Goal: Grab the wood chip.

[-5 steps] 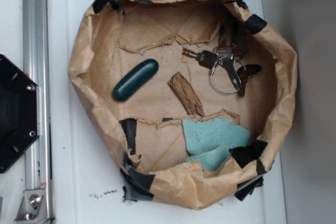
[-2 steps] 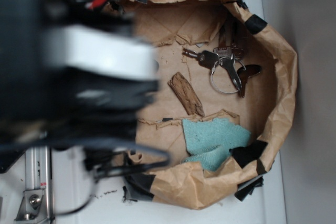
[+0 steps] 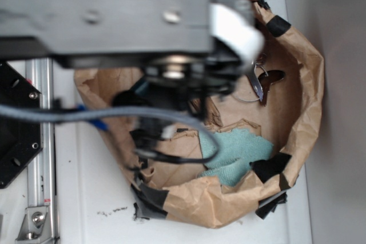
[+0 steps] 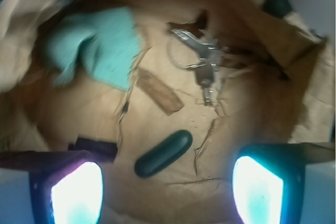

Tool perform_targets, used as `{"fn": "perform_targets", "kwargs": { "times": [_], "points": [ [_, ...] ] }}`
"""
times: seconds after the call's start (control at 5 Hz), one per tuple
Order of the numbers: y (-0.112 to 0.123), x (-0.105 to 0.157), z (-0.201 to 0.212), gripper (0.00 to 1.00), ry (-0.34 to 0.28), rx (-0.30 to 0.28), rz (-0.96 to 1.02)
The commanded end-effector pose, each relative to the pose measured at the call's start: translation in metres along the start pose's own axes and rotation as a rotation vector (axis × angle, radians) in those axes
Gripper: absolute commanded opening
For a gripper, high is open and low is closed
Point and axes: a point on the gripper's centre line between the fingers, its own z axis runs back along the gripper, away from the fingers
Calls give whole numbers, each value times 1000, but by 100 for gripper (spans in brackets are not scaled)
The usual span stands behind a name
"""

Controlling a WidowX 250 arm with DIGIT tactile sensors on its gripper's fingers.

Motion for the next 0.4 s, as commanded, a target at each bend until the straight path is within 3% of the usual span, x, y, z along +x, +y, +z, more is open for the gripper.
{"fn": "perform_targets", "kwargs": {
  "times": [0.0, 0.2],
  "points": [
    [4, 4, -35, 100, -26, 20, -88],
    [13, 14, -60, 100, -2, 18, -101]
  ]
}}
